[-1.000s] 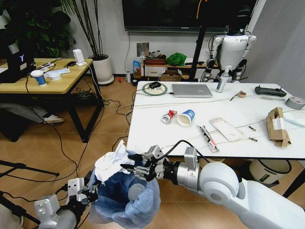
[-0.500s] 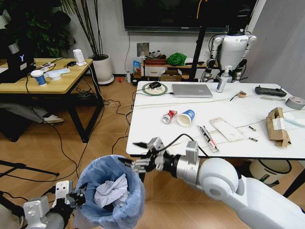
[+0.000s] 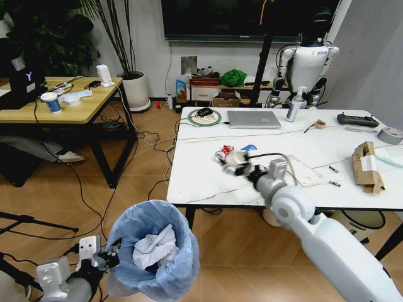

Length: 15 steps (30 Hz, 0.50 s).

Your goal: Pick up the trash bin and place the trash from the table into it.

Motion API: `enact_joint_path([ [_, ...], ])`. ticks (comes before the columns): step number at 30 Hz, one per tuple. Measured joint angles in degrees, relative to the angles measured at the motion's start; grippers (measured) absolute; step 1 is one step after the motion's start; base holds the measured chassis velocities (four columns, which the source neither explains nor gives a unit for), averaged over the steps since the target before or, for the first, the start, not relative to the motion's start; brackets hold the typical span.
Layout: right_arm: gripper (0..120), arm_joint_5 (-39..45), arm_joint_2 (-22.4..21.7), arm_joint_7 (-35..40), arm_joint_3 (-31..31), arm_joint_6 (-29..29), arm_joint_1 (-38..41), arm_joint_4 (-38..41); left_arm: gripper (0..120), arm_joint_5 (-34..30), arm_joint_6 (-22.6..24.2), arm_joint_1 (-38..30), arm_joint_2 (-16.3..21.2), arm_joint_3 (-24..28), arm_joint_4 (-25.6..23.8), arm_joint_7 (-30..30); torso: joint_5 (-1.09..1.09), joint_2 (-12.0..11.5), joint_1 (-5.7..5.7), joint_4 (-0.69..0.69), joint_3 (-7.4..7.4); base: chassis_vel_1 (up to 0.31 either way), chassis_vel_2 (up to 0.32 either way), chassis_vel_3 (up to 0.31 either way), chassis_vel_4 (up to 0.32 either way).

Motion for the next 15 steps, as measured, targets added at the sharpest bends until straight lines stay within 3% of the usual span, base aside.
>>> enact_joint_path([
  [5,100,1.3,-1.5,-0.1,3.9,-1.3,-2.2,-0.5,0,-2.9,0.8,-3.0,1.3,1.1,1.1,-1.1,-0.01,0.0,0.00,-0.01,0.00,0.000,0.000,0.000,0.000],
  [15,100,-0.4,-1.0,-1.2,3.5,-0.5,-3.5,-1.5,0,-2.3,0.9,-2.4,1.1,0.8,0.1,-1.0,0.00,0.0,-0.01,-0.01,0.00,0.000,0.000,0.000,0.000],
])
